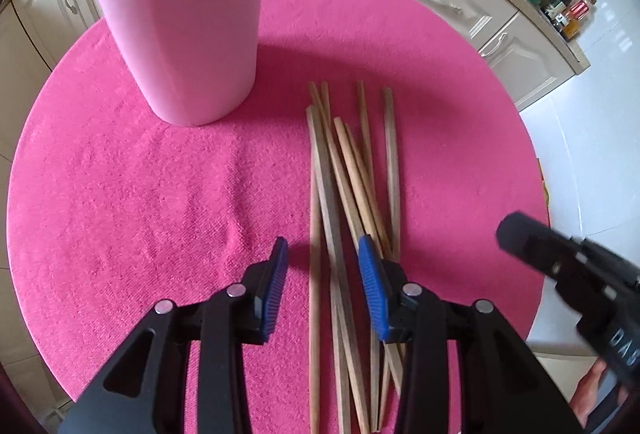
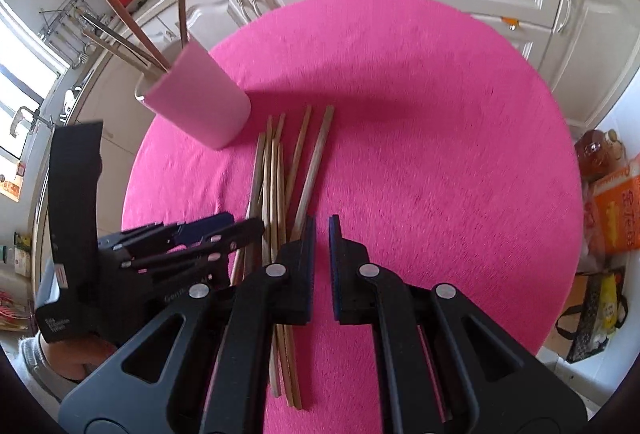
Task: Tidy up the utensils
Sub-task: 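Lower the left gripper to the chopstick pile, then grasp a chopstick with the left gripper and lift it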
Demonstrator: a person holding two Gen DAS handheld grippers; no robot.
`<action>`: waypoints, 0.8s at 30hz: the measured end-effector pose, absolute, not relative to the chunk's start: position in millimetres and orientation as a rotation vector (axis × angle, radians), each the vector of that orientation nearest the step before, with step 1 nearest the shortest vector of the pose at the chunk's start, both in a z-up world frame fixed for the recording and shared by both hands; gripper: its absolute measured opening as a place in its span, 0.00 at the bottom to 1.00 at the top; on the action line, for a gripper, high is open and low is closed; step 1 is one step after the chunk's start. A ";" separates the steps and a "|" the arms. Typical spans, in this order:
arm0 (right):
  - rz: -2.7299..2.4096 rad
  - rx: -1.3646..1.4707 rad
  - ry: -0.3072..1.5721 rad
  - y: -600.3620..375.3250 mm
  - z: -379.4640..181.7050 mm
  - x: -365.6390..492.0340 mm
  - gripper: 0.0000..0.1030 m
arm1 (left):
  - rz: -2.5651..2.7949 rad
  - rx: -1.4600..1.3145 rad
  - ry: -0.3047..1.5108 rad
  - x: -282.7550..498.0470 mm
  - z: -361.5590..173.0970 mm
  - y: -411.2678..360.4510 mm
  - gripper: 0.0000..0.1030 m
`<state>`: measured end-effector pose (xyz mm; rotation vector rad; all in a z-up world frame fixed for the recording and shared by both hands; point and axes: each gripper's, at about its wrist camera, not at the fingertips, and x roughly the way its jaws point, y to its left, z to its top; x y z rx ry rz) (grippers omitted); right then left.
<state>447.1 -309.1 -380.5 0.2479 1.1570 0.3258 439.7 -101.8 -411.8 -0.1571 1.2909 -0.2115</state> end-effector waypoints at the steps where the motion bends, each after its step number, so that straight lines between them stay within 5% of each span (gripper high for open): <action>1: 0.327 0.249 1.166 -309.0 -382.8 447.1 0.07 | -0.216 -0.158 1.292 441.5 -411.7 -102.6 0.30; 5: 0.341 0.254 1.202 -305.0 -388.8 449.9 0.07 | -0.220 -0.164 1.315 448.0 -413.2 -103.6 0.07; 24: 0.401 0.152 1.345 -255.5 -415.8 475.2 0.07 | -0.207 -0.311 1.308 429.5 -407.3 -51.3 0.05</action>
